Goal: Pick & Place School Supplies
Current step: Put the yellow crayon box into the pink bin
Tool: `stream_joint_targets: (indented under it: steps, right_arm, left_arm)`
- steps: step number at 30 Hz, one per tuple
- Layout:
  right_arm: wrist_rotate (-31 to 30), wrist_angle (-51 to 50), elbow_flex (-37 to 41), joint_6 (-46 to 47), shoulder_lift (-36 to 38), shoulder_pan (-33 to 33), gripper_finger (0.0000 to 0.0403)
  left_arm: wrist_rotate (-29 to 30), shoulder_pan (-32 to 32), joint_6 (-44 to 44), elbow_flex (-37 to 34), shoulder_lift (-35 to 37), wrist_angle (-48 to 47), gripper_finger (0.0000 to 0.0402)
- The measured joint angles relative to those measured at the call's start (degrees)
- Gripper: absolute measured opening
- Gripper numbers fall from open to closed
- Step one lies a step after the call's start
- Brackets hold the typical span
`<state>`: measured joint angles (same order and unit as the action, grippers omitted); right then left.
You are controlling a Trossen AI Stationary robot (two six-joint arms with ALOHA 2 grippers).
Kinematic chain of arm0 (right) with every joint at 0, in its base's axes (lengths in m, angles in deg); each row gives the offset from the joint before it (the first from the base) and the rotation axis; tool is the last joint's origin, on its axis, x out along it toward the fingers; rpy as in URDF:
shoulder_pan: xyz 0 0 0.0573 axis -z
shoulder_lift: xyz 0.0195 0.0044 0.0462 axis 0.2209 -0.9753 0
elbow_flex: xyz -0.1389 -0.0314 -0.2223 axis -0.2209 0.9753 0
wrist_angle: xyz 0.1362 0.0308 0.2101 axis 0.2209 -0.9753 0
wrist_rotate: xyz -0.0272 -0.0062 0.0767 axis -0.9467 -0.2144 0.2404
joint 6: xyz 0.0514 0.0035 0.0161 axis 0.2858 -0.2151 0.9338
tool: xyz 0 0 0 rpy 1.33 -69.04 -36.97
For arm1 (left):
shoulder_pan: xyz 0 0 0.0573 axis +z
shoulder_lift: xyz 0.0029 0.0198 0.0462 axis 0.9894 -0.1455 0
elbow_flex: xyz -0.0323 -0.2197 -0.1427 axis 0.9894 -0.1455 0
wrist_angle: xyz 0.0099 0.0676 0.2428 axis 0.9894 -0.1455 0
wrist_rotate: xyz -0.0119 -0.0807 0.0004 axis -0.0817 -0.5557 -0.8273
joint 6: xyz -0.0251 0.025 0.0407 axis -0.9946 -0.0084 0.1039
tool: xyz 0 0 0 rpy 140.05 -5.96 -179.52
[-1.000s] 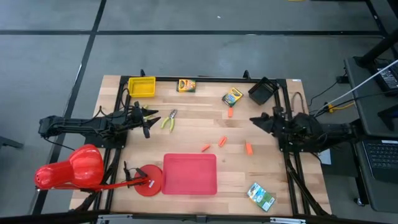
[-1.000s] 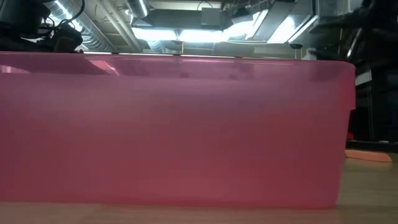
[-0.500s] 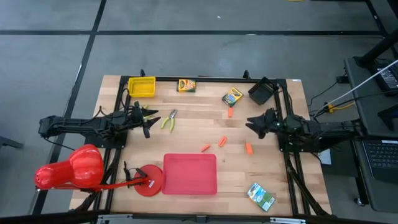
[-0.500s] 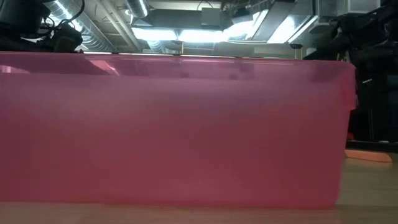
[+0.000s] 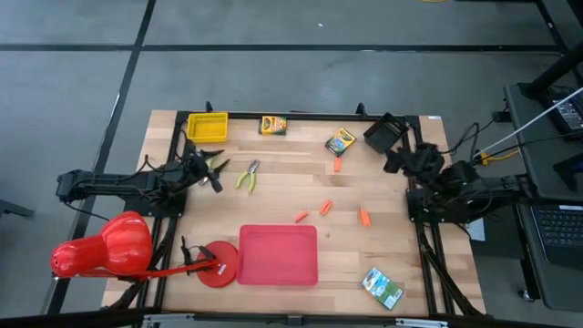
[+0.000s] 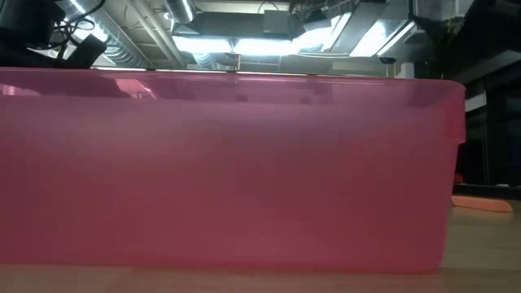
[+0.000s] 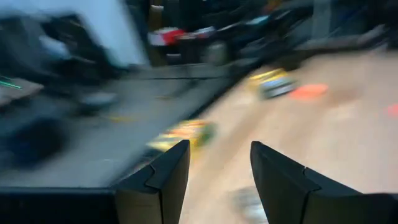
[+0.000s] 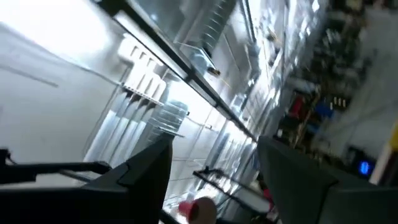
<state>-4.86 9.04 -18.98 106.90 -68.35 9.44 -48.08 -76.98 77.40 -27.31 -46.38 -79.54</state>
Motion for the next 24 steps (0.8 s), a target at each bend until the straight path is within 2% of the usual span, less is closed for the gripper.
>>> stream_joint_targets:
  steps: [3,4,9,11,14,18,20,24]
  right_arm:
    - [-0.39,-0.13,-3.12,-9.15,-1.67,-0.7,0.0242]
    - [-0.14,-0.12,-4.36,-11.14,-2.45,-0.92,0.0242]
    - [1.68,-0.13,-10.24,-13.99,-6.88,-1.2,0.0242]
    - [1.8,-0.53,-12.31,-15.61,-8.53,-1.2,0.0242]
    - [4.83,-7.11,-16.73,-17.27,-11.2,-1.2,0.0242]
    - [12.48,-27.95,-25.3,-11.58,-15.49,-1.2,0.0242]
    - [17.65,-38.32,-29.56,-7.64,-17.94,-1.2,0.0242]
    - [25.01,-51.23,-35.73,-3.96,-22.19,-1.2,0.0242]
  left_arm:
    - [-10.84,-0.05,-16.58,0.02,0.0,1.68,0.0169]
    - [-12.03,-0.09,-20.49,0.02,-0.08,2.91,0.0169]
    - [-11.37,-0.05,-42.22,0.0,-0.2,11.74,0.0169]
    - [-9.26,-0.05,-51.49,0.0,-0.23,14.58,0.0169]
    - [-9.66,-0.02,-53.79,0.0,-0.22,20.63,0.0169]
    - [-14.1,-0.05,-53.87,0.02,-0.35,28.89,0.0169]
    - [-17.46,-0.05,-54.02,0.35,-0.4,31.52,0.0169]
    - [-26.12,-0.05,-54.92,2.27,-1.14,30.9,0.0169]
